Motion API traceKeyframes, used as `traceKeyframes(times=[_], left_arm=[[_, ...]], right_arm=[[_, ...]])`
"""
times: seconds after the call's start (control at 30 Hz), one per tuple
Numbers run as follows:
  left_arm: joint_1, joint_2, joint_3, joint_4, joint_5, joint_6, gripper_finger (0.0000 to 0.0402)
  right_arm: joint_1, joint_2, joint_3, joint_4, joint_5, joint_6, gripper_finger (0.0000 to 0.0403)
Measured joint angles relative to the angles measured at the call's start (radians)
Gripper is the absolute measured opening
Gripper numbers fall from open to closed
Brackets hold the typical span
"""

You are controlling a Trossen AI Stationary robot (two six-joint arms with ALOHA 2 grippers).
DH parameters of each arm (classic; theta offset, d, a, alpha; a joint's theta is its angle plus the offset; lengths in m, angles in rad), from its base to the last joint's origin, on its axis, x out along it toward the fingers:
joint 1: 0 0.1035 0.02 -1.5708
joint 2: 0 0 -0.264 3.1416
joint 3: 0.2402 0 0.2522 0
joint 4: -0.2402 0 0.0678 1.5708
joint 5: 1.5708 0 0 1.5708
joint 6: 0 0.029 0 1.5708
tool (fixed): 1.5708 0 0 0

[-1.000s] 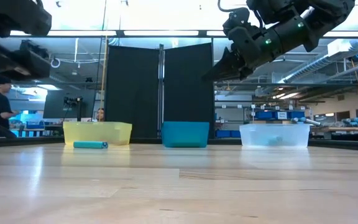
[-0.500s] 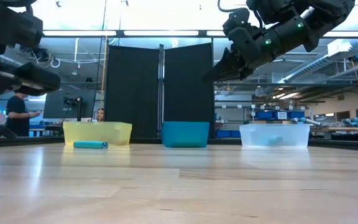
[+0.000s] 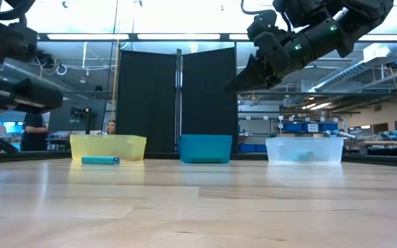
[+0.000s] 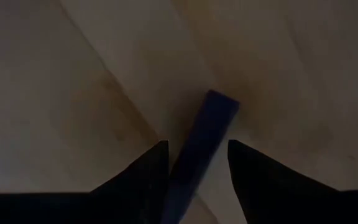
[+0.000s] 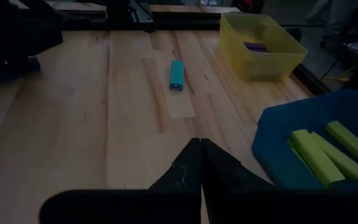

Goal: Sort blocks
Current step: Put the violet block into the yellow bin

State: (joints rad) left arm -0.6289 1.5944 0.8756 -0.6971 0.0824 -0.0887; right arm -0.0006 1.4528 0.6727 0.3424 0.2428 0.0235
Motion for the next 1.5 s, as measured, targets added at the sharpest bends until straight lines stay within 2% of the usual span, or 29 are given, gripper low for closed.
traceKeyframes(times=[0.17, 0.43, 0.63, 0.73, 0.9, 1.0, 1.27, 1.5], left_arm=[[0.000, 0.000, -0.005, 0.007, -0.038, 0.010, 0.0173], [-0.001, -0.003, -0.053, 0.036, -0.038, 0.003, 0.0172], [-0.002, -0.004, -0.061, 0.051, -0.065, -0.068, 0.0171], [-0.002, -0.002, -0.054, 0.027, -0.072, -0.073, 0.0156], [0.000, 0.000, -0.030, -0.021, -0.089, -0.075, 0.0099], [0.011, 0.001, -0.007, -0.070, -0.110, -0.074, 0.0099], [0.118, -0.040, 0.024, -0.233, -0.208, -0.073, 0.0099], [0.324, -0.155, 0.023, -0.204, -0.254, -0.089, 0.0099]], right_arm=[[0.000, 0.000, 0.000, 0.000, 0.000, -0.007, 0.0009], [0.000, 0.000, 0.000, -0.001, 0.000, -0.008, 0.0009], [0.000, 0.000, 0.000, -0.003, 0.000, -0.008, 0.0009], [0.000, 0.000, 0.000, -0.002, 0.000, -0.015, 0.0009], [0.000, 0.000, 0.000, -0.003, -0.001, -0.016, 0.0009], [0.005, 0.000, 0.000, -0.003, -0.001, -0.016, 0.0009], [0.008, 0.000, 0.000, -0.003, -0.001, -0.016, 0.0009], [0.008, 0.000, 0.000, -0.006, -0.001, -0.017, 0.0009]])
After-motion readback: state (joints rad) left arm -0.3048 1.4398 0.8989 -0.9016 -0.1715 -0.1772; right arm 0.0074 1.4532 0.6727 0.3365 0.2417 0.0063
